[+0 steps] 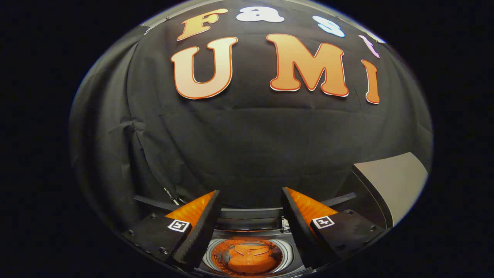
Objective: Put the clothes into the washing machine and then close the washing machine lid.
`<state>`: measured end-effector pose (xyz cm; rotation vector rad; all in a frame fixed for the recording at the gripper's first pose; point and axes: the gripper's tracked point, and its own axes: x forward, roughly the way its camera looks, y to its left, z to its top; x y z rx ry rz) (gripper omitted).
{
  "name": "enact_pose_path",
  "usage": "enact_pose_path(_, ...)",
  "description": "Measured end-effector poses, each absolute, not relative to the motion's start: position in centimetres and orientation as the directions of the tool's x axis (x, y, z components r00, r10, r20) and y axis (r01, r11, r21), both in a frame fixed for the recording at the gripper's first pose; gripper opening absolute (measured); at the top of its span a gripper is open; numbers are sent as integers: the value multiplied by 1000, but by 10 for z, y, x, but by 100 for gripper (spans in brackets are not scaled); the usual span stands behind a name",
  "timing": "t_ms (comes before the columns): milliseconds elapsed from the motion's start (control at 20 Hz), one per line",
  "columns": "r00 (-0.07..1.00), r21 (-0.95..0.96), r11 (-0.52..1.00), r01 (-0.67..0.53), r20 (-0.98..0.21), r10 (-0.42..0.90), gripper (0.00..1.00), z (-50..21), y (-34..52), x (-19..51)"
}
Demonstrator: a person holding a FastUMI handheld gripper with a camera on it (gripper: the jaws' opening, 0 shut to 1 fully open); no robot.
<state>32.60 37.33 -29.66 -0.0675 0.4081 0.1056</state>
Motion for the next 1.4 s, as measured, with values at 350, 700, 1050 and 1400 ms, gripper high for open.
enact_pose_path(350,945,-62,993,-102,-319,77,99,-305,369,297)
enact_pose_path(700,953,-54,993,-106,-290,86,100,-314,368,286)
enact_pose_path(1050,963,-51,992,-114,-253,98,100,-324,366,274)
enact_pose_path(1400,906,-12,998,-64,-420,53,100,-403,342,260)
